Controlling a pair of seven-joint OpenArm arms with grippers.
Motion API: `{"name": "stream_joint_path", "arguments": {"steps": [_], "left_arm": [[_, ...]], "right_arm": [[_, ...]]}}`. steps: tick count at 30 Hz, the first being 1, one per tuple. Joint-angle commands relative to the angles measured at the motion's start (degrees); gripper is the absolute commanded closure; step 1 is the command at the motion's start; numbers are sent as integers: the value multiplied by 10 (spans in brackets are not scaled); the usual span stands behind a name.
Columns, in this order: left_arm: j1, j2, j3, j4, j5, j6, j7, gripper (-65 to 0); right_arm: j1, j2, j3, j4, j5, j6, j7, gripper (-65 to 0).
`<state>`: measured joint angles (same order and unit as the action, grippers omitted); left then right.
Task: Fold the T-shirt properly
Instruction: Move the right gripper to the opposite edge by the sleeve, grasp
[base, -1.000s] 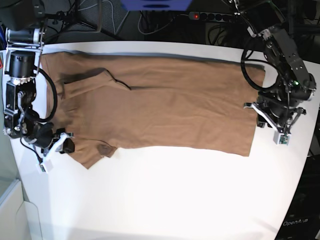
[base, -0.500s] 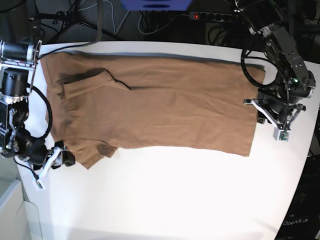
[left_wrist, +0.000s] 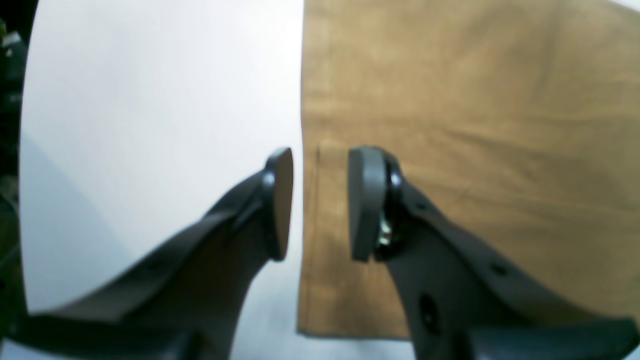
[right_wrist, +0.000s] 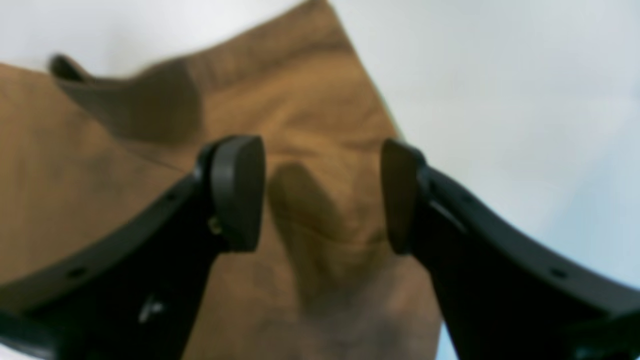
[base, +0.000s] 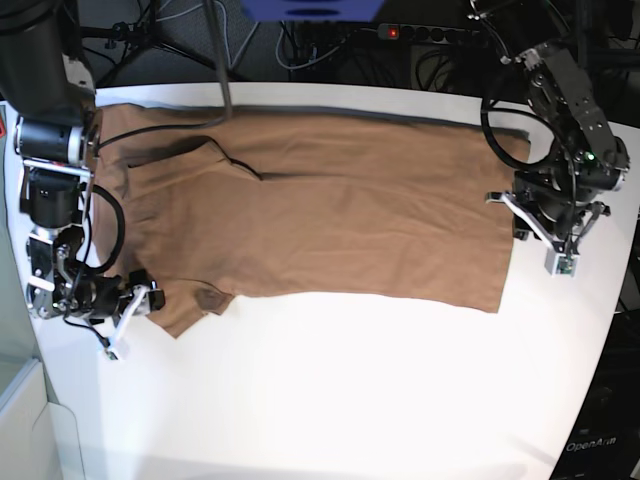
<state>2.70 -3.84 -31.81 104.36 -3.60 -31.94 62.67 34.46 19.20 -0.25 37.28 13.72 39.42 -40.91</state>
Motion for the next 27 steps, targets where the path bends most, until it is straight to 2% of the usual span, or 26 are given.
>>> {"name": "stream_joint_path", "arguments": {"steps": [1, 27], "left_arm": [[-9, -6, -1, 11, -4, 0, -6, -185], [31, -3, -1, 20, -4, 0, -7, -185]], "right_arm": [[27, 4, 2, 2, 3, 6, 19, -366], [36, 25, 1, -33, -11, 6, 120, -366]]}}
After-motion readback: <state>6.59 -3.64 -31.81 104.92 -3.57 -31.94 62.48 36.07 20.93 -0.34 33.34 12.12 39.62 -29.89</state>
